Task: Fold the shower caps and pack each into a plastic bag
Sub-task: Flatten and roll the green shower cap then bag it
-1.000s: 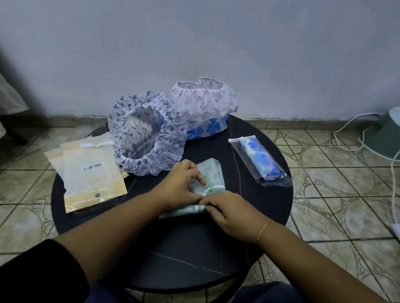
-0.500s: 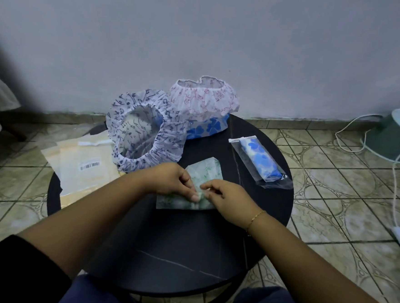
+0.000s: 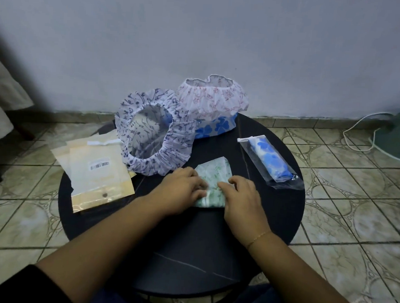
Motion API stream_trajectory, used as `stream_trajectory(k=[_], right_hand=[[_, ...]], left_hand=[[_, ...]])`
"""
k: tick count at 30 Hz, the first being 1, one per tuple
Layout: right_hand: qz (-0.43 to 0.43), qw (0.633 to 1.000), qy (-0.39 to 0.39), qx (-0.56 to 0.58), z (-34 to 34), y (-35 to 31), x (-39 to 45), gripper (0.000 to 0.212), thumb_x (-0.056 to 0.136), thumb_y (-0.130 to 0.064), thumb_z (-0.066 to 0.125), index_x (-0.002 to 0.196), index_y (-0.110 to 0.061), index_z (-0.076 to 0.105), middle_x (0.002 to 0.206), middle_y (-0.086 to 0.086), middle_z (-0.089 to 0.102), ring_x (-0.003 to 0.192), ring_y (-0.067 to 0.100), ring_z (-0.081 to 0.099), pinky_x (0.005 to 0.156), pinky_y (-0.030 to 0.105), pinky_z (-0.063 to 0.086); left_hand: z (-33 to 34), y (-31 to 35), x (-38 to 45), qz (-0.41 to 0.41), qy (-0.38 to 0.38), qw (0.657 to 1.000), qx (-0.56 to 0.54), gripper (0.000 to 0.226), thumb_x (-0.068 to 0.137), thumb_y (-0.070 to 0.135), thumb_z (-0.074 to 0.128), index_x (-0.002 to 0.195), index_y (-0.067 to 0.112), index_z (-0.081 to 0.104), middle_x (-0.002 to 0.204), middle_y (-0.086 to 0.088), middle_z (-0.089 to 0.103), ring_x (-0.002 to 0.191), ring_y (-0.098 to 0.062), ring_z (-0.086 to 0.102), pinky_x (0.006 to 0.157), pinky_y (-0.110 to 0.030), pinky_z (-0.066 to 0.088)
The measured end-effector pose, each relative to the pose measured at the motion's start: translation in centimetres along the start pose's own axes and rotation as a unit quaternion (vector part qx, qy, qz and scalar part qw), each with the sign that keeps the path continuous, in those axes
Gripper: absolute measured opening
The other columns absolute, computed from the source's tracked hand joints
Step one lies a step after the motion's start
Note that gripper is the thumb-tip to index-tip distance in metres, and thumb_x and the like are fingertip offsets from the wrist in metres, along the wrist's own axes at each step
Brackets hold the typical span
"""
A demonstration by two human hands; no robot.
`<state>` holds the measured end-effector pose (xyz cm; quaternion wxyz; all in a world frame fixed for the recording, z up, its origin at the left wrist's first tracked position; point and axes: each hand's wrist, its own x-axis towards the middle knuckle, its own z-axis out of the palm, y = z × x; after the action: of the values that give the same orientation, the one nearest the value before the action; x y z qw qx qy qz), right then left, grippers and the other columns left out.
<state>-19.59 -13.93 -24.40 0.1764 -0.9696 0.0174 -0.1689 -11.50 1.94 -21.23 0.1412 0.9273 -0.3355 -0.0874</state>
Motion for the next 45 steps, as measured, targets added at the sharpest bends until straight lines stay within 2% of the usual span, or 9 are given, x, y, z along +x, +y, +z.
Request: stream_trajectory(k=[2,5,14,21,30,34,40,43,45], right_hand=[[-0.068,0.997,0.037,-0.019,0.1,-0.7,-0.3,0.030,0.072,-0.005,0.058,0.099,-0.012,0.071,0.101,0.009,0.066,0.092,0.028,0.064,0.077,0.035,0.053],[-0.098,0.995,-0.017,0.000,0.0,-1.7,-0.6,0.038,0.082,-0.020,0.039,0.103,-0.011,0.070,0.095,0.001,0.068,0.086,0.019,0.065,0.079,0.028,0.052],[-0.138,0.983,-0.113,0.032,-0.7,-0.4,-1.2,0.051,0.089,-0.034,0.032,0.124,-0.009,0.059,0.119,0.003,0.059,0.110,0.020,0.055,0.098,0.030,0.040],[-0.179,0.981,-0.077,0.018,-0.2,0.0,-1.3,0.032,0.087,-0.023,0.041,0.096,-0.009,0.068,0.093,0.002,0.063,0.087,0.019,0.058,0.077,0.035,0.052],[-0.192,0.975,-0.096,0.060,-1.2,1.8,-1.4,0.038,0.084,-0.018,0.044,0.116,-0.010,0.064,0.121,0.005,0.064,0.120,0.015,0.048,0.110,0.014,0.014],[-0.216,0.973,-0.055,0.063,-0.6,1.9,-1.7,0.036,0.083,-0.015,0.045,0.113,-0.008,0.065,0.118,0.008,0.064,0.122,0.017,0.042,0.111,0.023,0.021],[-0.159,0.979,-0.090,0.089,-0.9,1.6,-1.9,0.037,0.085,-0.021,0.044,0.115,-0.016,0.064,0.120,0.003,0.057,0.100,0.017,0.059,0.082,0.023,0.050],[-0.155,0.978,-0.118,0.075,-1.2,1.6,-1.2,0.035,0.086,-0.019,0.047,0.117,-0.014,0.064,0.116,0.002,0.061,0.102,0.019,0.058,0.089,0.028,0.047],[-0.172,0.977,-0.116,0.058,-1.4,1.7,-0.9,0.034,0.085,-0.018,0.047,0.114,-0.014,0.065,0.111,0.001,0.063,0.105,0.018,0.055,0.097,0.032,0.043]], left_hand=[[0.5,0.0,0.0,0.015,0.026,0.999,0.022,0.044,0.097,0.038,0.047,0.139,0.028,0.044,0.143,0.009,0.037,0.130,-0.013,0.032,0.107,-0.030,0.026],[0.8,0.1,0.1,0.037,0.016,0.999,0.036,0.043,0.100,0.034,0.039,0.142,0.026,0.041,0.152,0.009,0.031,0.135,-0.014,0.029,0.110,-0.031,0.025],[-1.0,0.5,1.3,0.066,-0.045,0.996,0.033,0.038,0.093,0.021,0.044,0.129,0.024,0.055,0.142,0.006,0.043,0.130,-0.016,0.035,0.110,-0.034,0.028],[1.0,0.9,2.8,0.096,-0.088,0.992,0.004,0.051,0.101,0.018,0.028,0.151,0.023,0.018,0.160,0.006,0.010,0.146,-0.006,0.002,0.117,-0.030,0.001],[2.2,0.5,2.3,0.088,-0.096,0.991,0.015,0.049,0.104,0.035,0.011,0.152,0.026,0.004,0.159,0.010,-0.005,0.143,-0.002,-0.014,0.115,-0.026,-0.010],[1.9,0.7,2.5,0.083,-0.105,0.991,0.028,0.050,0.103,0.037,0.010,0.152,0.028,0.003,0.159,0.008,-0.013,0.143,-0.006,-0.018,0.114,-0.027,-0.011],[1.3,1.2,3.3,0.040,-0.105,0.993,-0.045,0.045,0.103,0.033,0.022,0.148,0.032,0.026,0.160,0.009,0.009,0.146,-0.010,0.000,0.119,-0.038,-0.004],[1.1,1.3,3.8,0.038,-0.086,0.995,-0.019,0.045,0.101,0.030,0.026,0.145,0.031,0.034,0.158,0.008,0.017,0.146,-0.012,0.006,0.118,-0.040,-0.001],[1.6,1.1,3.1,0.076,0.014,0.997,0.021,0.046,0.096,0.037,0.030,0.139,0.027,0.045,0.152,0.003,0.032,0.142,-0.018,0.020,0.117,-0.039,0.012]])
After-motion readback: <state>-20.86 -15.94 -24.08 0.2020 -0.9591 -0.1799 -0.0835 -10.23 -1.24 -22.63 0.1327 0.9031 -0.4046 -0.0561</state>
